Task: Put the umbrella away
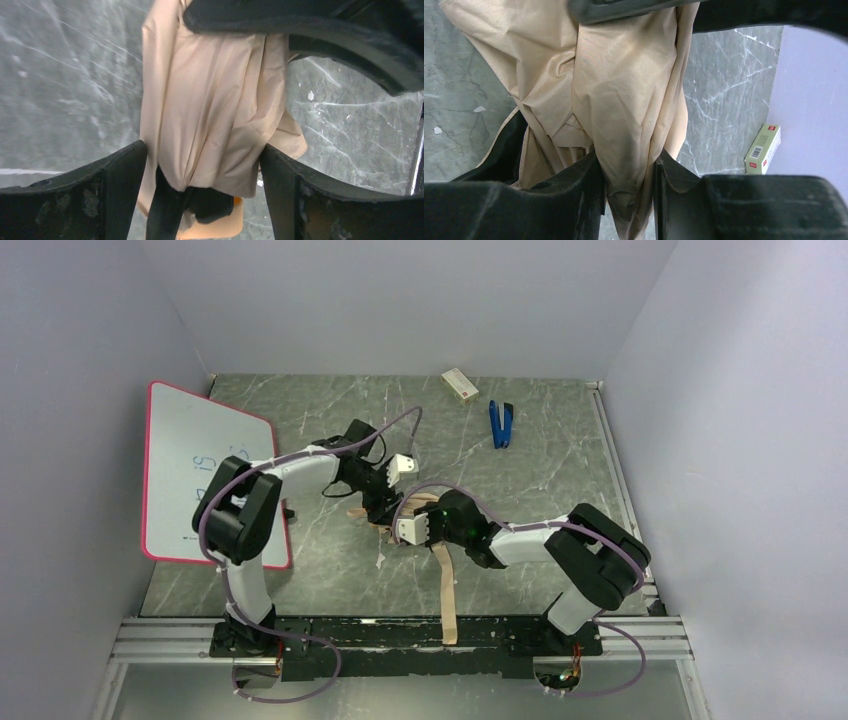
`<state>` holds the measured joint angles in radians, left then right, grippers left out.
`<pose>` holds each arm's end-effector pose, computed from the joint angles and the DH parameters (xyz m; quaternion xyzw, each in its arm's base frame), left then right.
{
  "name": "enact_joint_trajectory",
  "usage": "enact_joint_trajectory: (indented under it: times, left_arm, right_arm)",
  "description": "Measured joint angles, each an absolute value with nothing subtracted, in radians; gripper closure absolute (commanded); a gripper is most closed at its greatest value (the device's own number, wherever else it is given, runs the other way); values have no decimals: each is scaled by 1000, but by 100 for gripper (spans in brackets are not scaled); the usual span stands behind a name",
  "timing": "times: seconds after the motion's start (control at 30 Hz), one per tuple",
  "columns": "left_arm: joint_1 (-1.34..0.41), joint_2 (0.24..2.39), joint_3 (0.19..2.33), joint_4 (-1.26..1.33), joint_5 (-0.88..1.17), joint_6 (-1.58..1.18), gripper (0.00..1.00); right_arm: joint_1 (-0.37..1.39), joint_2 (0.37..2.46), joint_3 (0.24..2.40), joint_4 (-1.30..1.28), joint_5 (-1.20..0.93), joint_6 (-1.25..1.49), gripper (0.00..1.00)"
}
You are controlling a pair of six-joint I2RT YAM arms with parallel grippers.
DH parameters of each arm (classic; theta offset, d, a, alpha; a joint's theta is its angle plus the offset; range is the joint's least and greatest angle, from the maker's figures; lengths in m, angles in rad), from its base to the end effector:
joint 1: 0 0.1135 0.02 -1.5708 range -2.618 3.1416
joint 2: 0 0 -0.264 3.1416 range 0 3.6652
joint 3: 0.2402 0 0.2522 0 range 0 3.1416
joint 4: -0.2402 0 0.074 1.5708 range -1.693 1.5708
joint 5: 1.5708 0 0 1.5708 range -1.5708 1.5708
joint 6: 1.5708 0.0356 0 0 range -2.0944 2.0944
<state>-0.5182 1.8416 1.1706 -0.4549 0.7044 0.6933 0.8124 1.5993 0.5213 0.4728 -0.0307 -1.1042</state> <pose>0.3042 -0.2000 0.1713 0.5838 0.7093 -0.3171 0.2357 0.1962 0.2087 0.1276 -0.7287 0.5033 -0.0540 0.4613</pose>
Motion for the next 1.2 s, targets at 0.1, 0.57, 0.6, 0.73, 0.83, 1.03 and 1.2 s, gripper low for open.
enact_joint_trajectory:
  times: [0.1, 0.57, 0.6, 0.73, 0.83, 1.03, 1.2]
  left_arm:
    - [-530, 1893, 1184, -479, 694, 696, 16]
    - [-585, 1942, 1234, -491, 614, 700, 69]
    - [-587, 1937, 1227, -487, 604, 702, 80]
    - [-611, 1903, 1195, -458, 551, 697, 95]
    - [-632, 1879, 1171, -430, 498, 696, 95]
    - [-645, 1869, 1161, -416, 469, 691, 95]
    - [-647, 1869, 1161, -414, 458, 681, 95]
  right_arm:
    - [814, 1599, 521, 473, -28, -1104, 87]
    - [838, 1604, 522, 478, 6, -1099, 87]
    - [839, 1604, 522, 478, 8, -1097, 87]
    - [841, 1602, 521, 478, 15, -1089, 81]
    - [844, 1596, 519, 474, 23, -1080, 65]
    - [849, 1531, 492, 446, 36, -1021, 40]
    - [855, 1372, 446, 386, 30, -879, 37]
